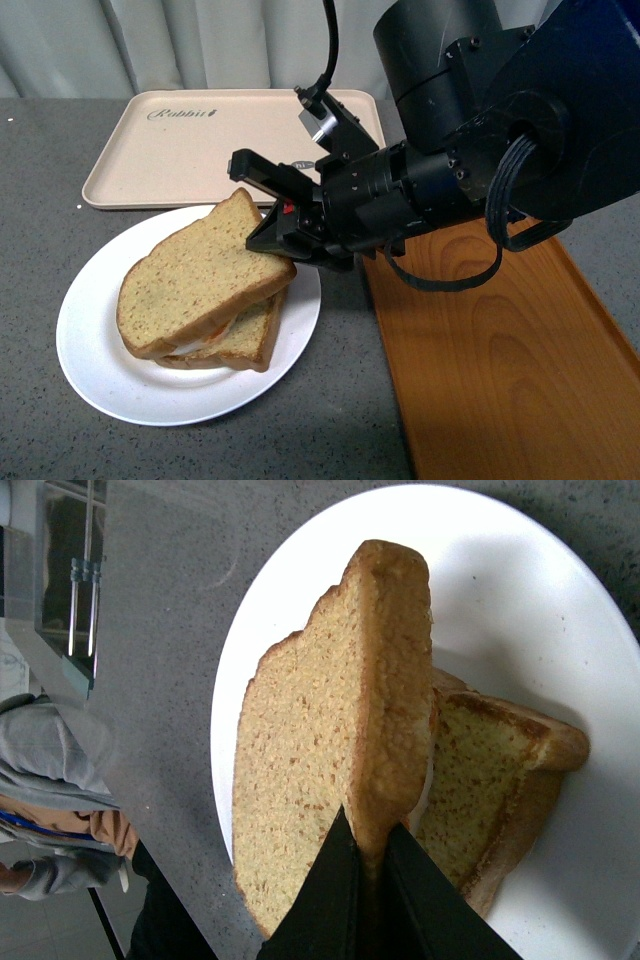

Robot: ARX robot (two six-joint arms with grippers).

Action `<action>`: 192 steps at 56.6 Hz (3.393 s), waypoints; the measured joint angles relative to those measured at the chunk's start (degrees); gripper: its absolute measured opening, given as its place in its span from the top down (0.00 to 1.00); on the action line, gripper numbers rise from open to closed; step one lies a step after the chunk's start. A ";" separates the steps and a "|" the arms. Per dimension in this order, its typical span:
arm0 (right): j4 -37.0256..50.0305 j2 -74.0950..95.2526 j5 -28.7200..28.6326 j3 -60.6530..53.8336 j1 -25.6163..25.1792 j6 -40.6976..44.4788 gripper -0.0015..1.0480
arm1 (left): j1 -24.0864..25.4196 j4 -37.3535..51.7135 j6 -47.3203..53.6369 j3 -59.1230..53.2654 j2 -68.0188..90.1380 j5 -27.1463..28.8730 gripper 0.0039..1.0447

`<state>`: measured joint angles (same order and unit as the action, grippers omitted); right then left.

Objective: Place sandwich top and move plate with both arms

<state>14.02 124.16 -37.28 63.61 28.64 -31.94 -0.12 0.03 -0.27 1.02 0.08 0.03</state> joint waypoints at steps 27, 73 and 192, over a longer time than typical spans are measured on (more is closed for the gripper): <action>-3.17 -3.45 3.32 -4.98 -2.99 3.61 0.46 | 0.00 0.00 0.00 0.00 0.00 0.02 0.06; 48.72 -51.71 37.22 -54.27 -28.98 30.01 0.59 | 0.00 0.00 0.00 0.00 0.00 0.00 0.06; -13.81 -123.86 37.22 -63.25 -28.70 31.76 0.99 | 0.00 0.00 0.00 0.00 0.00 0.00 0.06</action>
<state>0.21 0.30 -0.05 0.36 -0.05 -0.19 -0.12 0.03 -0.27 1.02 0.08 0.03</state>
